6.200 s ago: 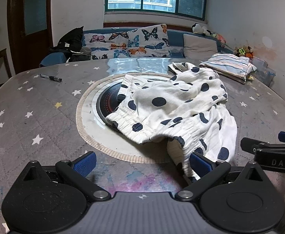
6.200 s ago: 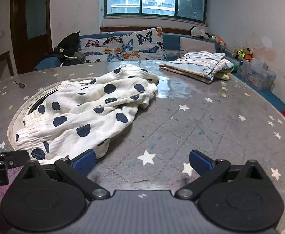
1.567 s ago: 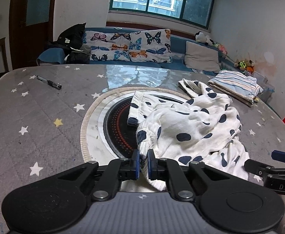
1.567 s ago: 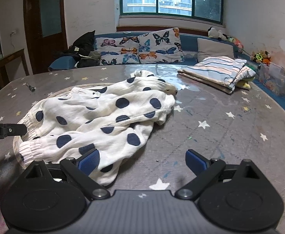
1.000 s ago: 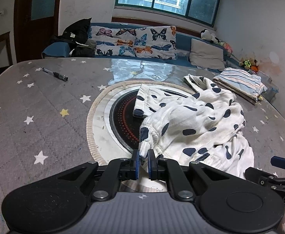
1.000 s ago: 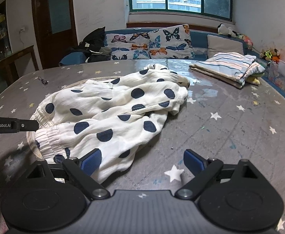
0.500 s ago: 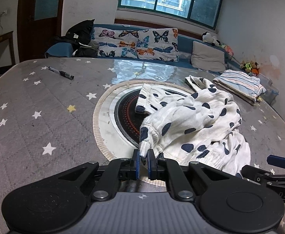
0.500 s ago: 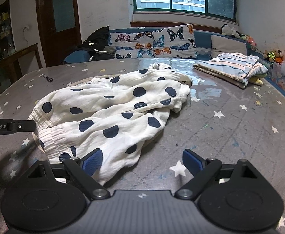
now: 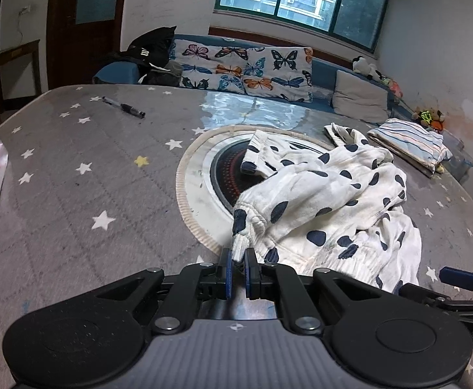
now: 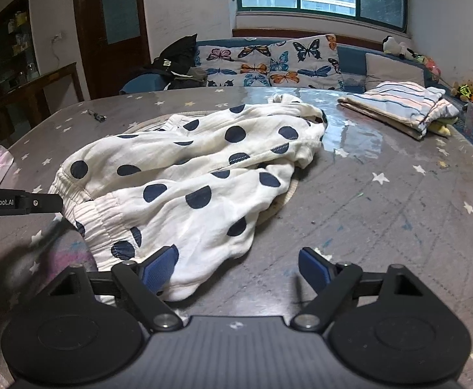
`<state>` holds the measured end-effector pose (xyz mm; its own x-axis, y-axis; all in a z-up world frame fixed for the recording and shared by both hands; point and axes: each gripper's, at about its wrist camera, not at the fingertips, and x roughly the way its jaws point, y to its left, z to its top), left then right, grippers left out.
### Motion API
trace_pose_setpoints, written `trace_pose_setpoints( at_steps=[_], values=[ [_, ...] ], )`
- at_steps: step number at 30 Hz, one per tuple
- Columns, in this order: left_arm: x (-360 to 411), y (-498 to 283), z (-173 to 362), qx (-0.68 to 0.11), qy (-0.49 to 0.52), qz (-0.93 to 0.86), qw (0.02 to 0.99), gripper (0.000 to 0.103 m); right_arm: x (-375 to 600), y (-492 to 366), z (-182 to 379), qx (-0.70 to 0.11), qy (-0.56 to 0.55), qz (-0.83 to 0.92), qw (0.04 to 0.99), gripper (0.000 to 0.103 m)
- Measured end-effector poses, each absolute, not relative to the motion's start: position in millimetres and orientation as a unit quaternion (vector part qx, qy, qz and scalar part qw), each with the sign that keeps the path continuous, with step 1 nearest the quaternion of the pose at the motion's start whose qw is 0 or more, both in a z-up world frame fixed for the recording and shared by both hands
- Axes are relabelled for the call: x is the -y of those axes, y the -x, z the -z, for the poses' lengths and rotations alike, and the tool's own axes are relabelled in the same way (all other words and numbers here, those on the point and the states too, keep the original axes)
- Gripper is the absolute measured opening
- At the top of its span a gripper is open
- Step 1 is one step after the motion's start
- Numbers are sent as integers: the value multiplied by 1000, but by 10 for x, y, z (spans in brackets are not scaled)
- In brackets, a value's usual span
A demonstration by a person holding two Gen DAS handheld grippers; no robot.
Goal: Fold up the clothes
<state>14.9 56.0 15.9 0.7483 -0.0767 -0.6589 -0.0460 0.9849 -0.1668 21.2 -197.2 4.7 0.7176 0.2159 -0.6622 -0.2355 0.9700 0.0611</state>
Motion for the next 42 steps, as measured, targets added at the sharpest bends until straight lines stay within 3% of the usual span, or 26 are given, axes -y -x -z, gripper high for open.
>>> trace_pose_setpoints(
  at_steps=[6,14,17,22,29,32,33,34,42],
  values=[
    [-581,18,-205,-353,92,6,931,8,1976,-254,-25,-363,2,-139,921,63],
    [-695,383,-227,-359,101,-4,928,8,1986,-218,2,-370,-15,-169,913,12],
    [-739,541,-202,-368,103,-2,924,8,2009,-149,-16,-368,-10,-173,914,9],
    [-791,727,-162,-388,96,7,917,8,2074,-69,-51,-371,5,-175,912,9],
    [-868,681,-259,-384,92,8,919,10,2177,-273,-180,-371,-9,-171,913,25],
    [-876,603,-342,-368,87,7,926,28,2229,-451,-277,-358,-9,-158,920,27],
    [-879,564,-353,-365,84,3,927,43,2252,-534,-302,-357,-10,-155,921,28],
    [-875,515,-359,-361,80,1,929,48,2275,-626,-322,-356,-11,-151,922,32],
    [-807,130,-180,-387,62,10,920,49,2520,-1538,-331,-376,-94,-127,913,33]
  ],
)
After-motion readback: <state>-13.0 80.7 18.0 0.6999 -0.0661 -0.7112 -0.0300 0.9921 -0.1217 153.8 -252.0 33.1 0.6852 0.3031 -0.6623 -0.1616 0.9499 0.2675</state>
